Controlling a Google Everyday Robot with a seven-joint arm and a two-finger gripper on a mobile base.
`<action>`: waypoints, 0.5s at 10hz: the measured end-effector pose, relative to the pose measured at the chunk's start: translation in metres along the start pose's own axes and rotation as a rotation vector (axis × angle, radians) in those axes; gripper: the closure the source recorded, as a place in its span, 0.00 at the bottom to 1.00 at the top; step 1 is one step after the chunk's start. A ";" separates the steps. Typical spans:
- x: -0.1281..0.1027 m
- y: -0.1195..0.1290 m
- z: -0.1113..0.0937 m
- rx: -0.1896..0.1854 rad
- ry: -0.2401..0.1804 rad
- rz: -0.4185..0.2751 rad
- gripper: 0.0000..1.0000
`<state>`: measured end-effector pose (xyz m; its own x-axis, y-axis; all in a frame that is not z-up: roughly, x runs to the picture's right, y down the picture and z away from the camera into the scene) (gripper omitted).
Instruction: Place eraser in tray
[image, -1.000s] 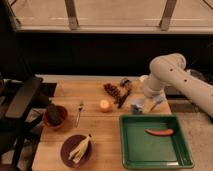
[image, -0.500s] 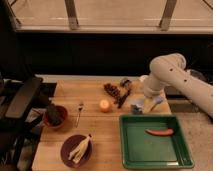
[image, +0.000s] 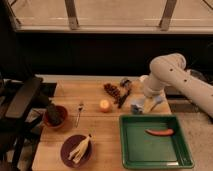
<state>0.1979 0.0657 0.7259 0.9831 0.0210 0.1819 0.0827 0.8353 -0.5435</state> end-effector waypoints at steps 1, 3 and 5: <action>0.000 0.000 0.000 0.000 0.000 0.000 0.30; 0.000 -0.001 0.000 0.000 0.000 -0.005 0.30; -0.012 -0.013 -0.002 -0.011 0.005 -0.068 0.30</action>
<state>0.1854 0.0537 0.7291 0.9760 -0.0383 0.2145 0.1509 0.8287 -0.5389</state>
